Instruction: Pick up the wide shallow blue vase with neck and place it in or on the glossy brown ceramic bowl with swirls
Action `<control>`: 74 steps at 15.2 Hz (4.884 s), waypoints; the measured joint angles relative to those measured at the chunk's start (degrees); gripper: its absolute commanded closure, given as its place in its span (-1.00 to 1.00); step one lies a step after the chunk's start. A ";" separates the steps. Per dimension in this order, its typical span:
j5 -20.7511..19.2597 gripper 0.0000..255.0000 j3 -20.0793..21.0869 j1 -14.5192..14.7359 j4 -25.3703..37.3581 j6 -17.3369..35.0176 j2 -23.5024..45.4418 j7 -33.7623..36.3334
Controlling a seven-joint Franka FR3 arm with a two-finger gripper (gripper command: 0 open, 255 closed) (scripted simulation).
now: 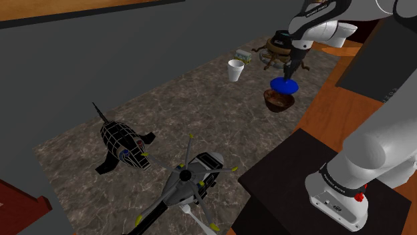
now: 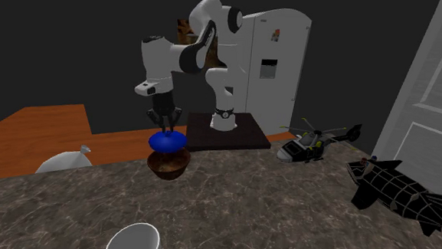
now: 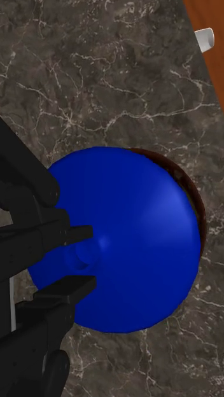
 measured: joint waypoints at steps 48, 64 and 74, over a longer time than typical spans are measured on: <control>-13.61 1.00 -4.17 7.70 -5.73 12.05 4.45 31.16; -15.78 1.00 -3.83 8.96 -0.84 -1.34 -4.34 31.95; -15.54 1.00 -3.62 9.15 -2.34 1.23 -2.98 32.70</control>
